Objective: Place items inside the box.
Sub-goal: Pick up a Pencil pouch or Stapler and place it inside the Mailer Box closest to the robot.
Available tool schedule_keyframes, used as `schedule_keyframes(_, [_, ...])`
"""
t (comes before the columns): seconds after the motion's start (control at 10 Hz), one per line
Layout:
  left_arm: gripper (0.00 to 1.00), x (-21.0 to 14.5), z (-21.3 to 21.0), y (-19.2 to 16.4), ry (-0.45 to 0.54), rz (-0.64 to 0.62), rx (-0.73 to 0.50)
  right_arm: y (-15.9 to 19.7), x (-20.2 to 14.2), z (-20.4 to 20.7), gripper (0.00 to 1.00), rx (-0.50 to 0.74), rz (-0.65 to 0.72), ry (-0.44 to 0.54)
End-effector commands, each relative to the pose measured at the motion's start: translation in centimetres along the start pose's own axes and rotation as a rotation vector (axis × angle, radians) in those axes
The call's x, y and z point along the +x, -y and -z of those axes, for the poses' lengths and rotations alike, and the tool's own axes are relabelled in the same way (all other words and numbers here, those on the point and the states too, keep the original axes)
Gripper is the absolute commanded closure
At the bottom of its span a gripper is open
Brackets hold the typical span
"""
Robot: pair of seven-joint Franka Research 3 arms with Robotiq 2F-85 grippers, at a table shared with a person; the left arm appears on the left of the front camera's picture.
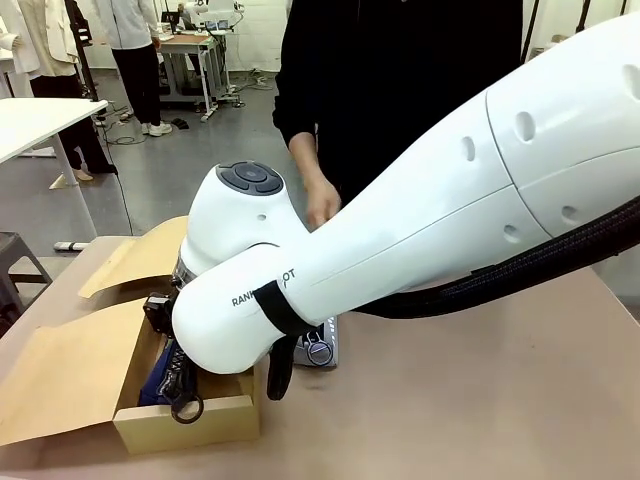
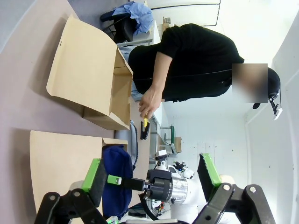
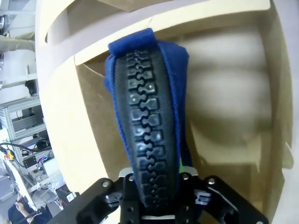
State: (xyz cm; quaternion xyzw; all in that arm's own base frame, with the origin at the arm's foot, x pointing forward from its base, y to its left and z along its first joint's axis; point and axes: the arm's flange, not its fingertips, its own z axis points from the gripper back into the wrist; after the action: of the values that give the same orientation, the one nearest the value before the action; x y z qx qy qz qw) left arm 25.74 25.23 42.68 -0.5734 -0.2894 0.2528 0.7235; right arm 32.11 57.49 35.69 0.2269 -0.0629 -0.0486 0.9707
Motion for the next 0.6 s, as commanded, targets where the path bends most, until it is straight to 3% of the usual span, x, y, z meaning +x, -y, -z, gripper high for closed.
schedule_keyframes(0.0, [0.0,0.1,0.1,0.0,0.011,0.021,-0.028,-0.6,0.1,-0.6,0.31,0.017,0.037,-0.02])
schedule_keyframes(0.1, [0.0,0.1,0.1,0.0,0.011,0.021,-0.028,-0.4,0.1,-1.0,0.0,0.036,0.045,-0.016])
schedule_keyframes(0.5, [0.0,0.1,0.1,0.0,0.011,0.021,-0.028,1.3,0.6,-3.8,0.0,0.196,0.087,-0.039])
